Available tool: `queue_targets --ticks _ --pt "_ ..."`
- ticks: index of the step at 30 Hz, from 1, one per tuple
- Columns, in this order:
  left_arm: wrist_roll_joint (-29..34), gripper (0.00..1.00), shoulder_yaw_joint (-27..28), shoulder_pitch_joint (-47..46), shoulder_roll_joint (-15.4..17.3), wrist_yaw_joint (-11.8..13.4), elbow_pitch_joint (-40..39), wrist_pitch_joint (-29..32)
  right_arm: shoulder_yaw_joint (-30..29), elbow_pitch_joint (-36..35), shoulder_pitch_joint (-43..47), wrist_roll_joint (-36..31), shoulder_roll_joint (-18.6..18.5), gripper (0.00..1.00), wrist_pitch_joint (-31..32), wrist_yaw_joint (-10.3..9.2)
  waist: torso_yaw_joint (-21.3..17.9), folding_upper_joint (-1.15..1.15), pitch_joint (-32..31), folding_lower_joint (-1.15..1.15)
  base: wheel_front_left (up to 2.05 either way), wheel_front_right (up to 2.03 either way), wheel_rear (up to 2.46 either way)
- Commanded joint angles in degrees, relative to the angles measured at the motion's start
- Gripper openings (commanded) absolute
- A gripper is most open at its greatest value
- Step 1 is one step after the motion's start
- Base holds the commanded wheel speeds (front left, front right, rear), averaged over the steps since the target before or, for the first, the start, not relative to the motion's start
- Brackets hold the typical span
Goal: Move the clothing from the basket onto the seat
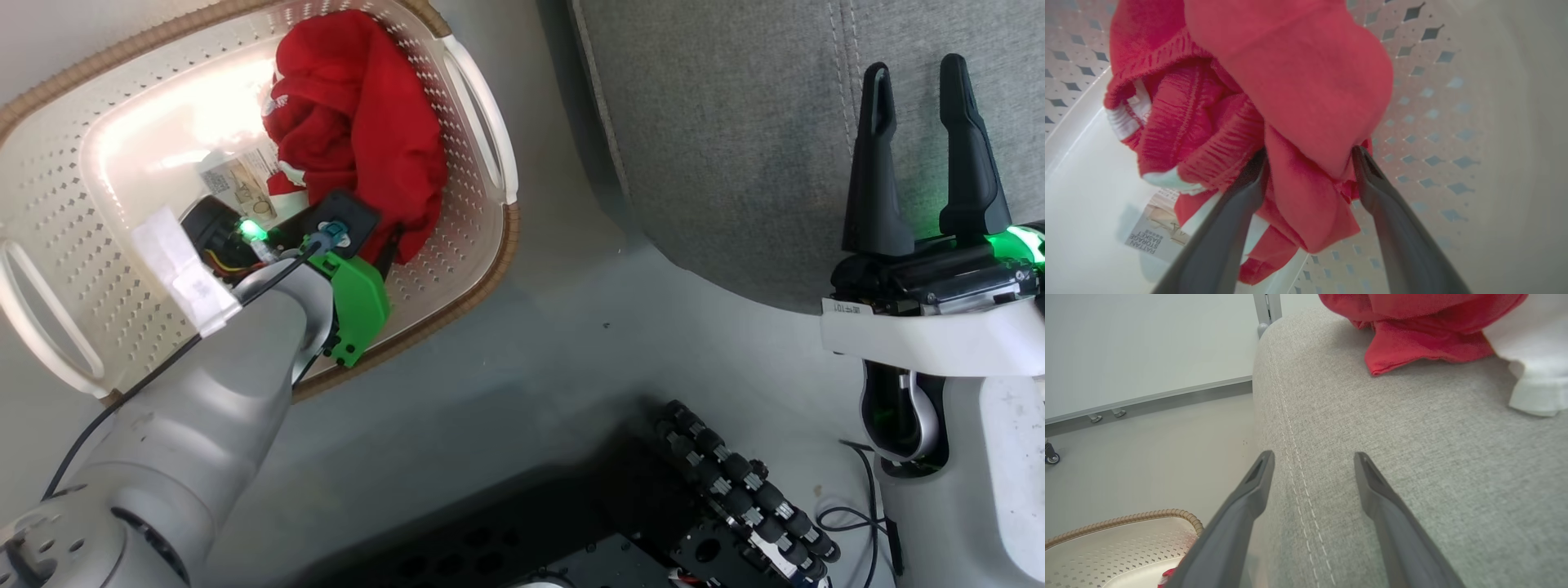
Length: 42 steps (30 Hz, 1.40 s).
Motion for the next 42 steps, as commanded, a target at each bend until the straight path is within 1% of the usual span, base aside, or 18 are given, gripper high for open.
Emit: queue_targets --ticks 1,5,8,14,19,24,26,29,32,34,35,36,37,40,42 --pt "-0.45 1.00 -0.29 -1.63 -0.50 0.04 0.51 0.32 0.16 -0.22 0.32 0.42 0.10 1.00 -0.03 -0.01 -0.26 0.00 0.76 -0.01 0.00 0.00 0.00" --pt "-1.21 1.00 -0.81 -3.67 -1.49 0.04 2.37 1.46 0.29 -0.34 0.81 0.36 0.09 1.00 -0.03 -0.02 -0.18 0.00 1.30 -0.01 0.00 0.00 0.00" --pt "-1.57 1.00 -0.72 -5.21 -2.40 0.37 3.79 3.70 0.46 -0.66 1.34 0.50 0.09 1.00 -0.02 -0.02 -0.11 0.00 1.67 -0.01 0.00 0.00 0.00" --pt "-1.95 1.00 -0.87 -7.36 -2.96 1.26 5.03 8.93 1.04 -1.44 2.82 0.34 0.10 1.00 -0.01 -0.02 -0.14 0.00 2.25 -0.01 0.00 0.00 0.00" --pt "-2.73 1.00 -0.48 -8.49 -3.38 1.70 5.26 11.79 1.08 -2.10 4.30 -0.10 0.10 1.00 0.03 -0.03 -0.15 0.00 2.50 -0.01 0.00 0.00 0.00" --pt "-5.63 1.00 1.77 -8.69 -3.73 1.35 5.36 13.72 1.14 -2.75 5.36 -0.13 0.10 1.00 0.04 -0.05 -0.22 0.00 2.80 -0.01 0.00 0.00 0.00" --pt "-6.64 1.00 2.73 -8.66 -3.71 1.72 5.38 14.70 1.11 -3.12 6.26 -0.14 0.10 1.00 0.04 -0.05 -0.21 0.00 2.82 -0.01 0.00 0.00 0.00" --pt "-8.59 1.00 4.32 -8.64 -3.87 2.15 5.38 14.77 1.12 -3.28 6.71 -0.30 0.10 1.00 0.04 -0.05 -0.25 0.00 2.86 -0.01 0.00 0.00 0.00" --pt "-11.79 1.00 7.51 -8.84 -4.52 3.10 5.37 13.94 1.21 -3.30 7.22 -0.51 0.10 1.00 0.04 -0.05 -0.29 0.00 2.97 -0.01 0.00 0.00 0.00" --pt "-12.59 1.00 8.03 -8.91 -4.74 2.75 5.40 14.05 1.08 -3.16 7.33 -0.55 0.10 1.00 0.05 -0.06 -0.31 0.00 3.02 -0.01 0.00 0.00 0.00" --pt "-12.64 0.98 7.99 -8.99 -4.81 2.59 5.39 14.28 1.02 -3.07 7.30 -0.58 0.10 1.00 0.05 -0.06 -0.29 0.00 3.03 -0.01 0.00 0.00 0.00" --pt "-12.70 0.64 7.89 -9.08 -4.88 2.52 5.40 14.38 0.97 -2.95 7.29 -0.58 0.10 1.00 0.05 -0.06 -0.26 0.00 3.02 -0.01 0.00 0.00 0.00" --pt "-12.77 0.00 7.85 -9.13 -4.95 2.42 5.40 14.45 0.94 -2.89 7.27 -0.63 0.10 1.00 0.05 -0.06 -0.23 0.00 3.02 -0.01 0.00 0.00 0.00" --pt "-13.08 0.00 7.79 -9.12 -4.92 1.97 5.39 14.55 0.90 -2.65 7.02 -0.72 0.10 1.00 0.06 -0.07 -0.14 0.00 2.97 -0.01 0.00 0.00 0.00" --pt "-12.94 0.00 7.54 -9.08 -4.32 1.78 5.40 14.70 0.91 -2.36 6.71 -0.78 0.10 1.00 0.06 -0.07 -0.13 0.00 2.88 -0.01 0.00 0.00 0.00"
